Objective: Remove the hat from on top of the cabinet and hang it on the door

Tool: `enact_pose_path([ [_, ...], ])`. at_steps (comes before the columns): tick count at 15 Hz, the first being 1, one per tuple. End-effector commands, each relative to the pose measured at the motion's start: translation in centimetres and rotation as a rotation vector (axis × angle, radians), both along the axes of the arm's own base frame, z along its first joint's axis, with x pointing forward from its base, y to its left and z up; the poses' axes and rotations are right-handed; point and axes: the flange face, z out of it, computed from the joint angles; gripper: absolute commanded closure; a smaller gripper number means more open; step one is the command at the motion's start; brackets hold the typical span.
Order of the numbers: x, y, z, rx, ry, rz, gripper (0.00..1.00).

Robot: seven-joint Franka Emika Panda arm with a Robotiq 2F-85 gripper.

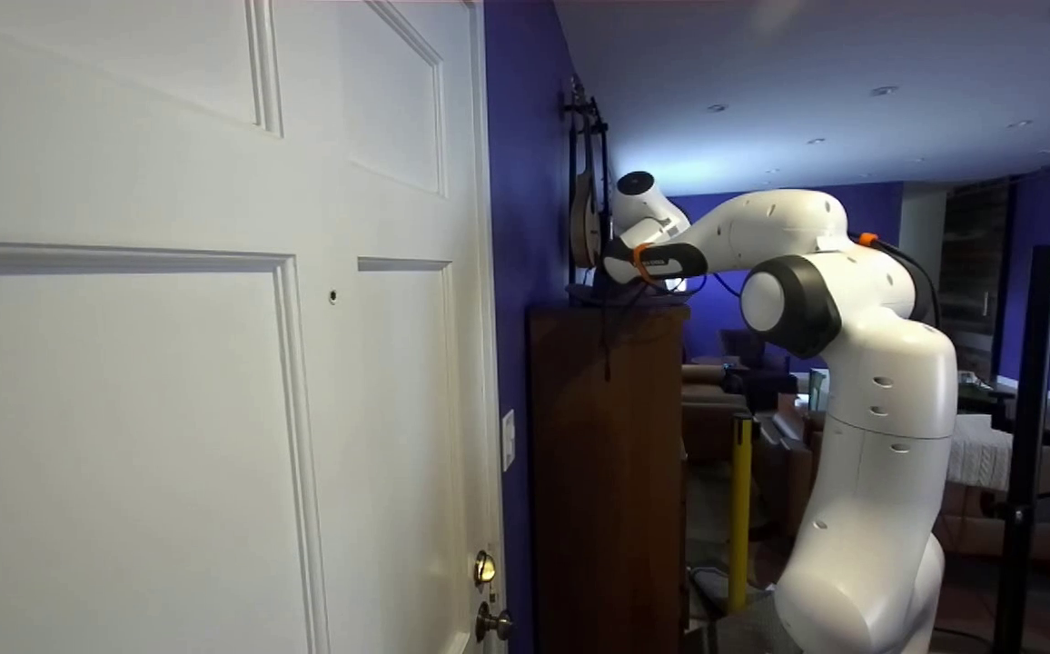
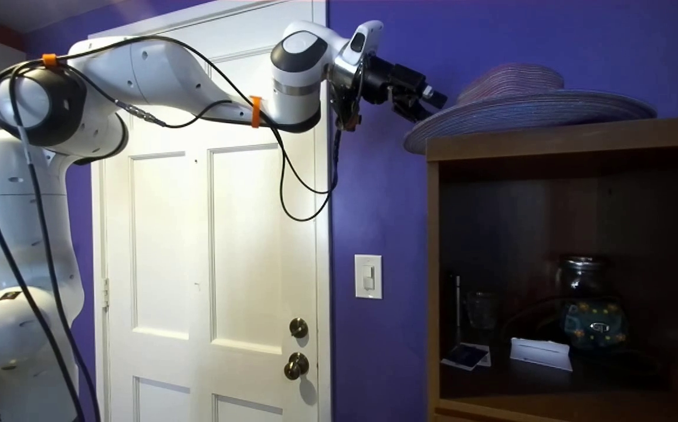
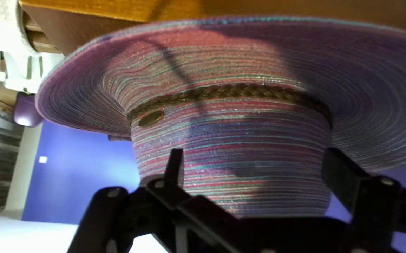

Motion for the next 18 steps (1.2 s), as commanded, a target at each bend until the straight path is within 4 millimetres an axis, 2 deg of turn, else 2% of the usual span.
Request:
enact_pose_path([
  [1,0.6,-1.9,0.1,-0.012,-0.074,-0.11,0.0],
  [11,1.3,-4.7,-0.5,-0.058,-0.219,-0.139,0.0],
  [18,2.8,-5.2,-1.8,-0.073,-0.217,-0.12,0.01],
])
